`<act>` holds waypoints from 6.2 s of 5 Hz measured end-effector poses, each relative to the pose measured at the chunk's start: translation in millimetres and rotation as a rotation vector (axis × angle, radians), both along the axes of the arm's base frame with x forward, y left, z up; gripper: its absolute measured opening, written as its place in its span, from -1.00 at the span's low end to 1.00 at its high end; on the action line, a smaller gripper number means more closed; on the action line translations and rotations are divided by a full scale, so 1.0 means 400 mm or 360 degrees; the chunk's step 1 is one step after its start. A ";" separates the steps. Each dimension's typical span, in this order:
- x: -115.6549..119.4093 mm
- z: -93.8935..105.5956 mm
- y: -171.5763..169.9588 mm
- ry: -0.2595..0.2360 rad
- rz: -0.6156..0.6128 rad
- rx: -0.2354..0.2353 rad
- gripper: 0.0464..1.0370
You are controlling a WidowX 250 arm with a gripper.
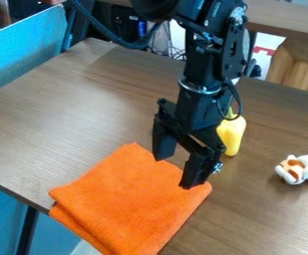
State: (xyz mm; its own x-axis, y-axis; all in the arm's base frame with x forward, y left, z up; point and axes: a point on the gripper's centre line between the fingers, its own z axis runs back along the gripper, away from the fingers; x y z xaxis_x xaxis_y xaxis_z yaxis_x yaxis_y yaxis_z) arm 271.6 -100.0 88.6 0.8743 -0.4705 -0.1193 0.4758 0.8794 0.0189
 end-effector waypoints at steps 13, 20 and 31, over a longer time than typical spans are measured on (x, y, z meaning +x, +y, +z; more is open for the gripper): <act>0.287 -0.146 -0.306 -0.0041 -0.0577 -0.0122 0.93; -0.060 0.142 0.021 -0.0552 0.0194 -0.0074 0.26; -0.030 -0.127 0.682 -0.0113 0.1166 -0.0070 0.93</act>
State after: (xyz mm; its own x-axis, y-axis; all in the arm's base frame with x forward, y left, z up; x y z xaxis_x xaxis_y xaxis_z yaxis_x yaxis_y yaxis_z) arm 259.7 172.6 37.9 0.9712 0.2341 -0.0451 -0.2350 0.9719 -0.0150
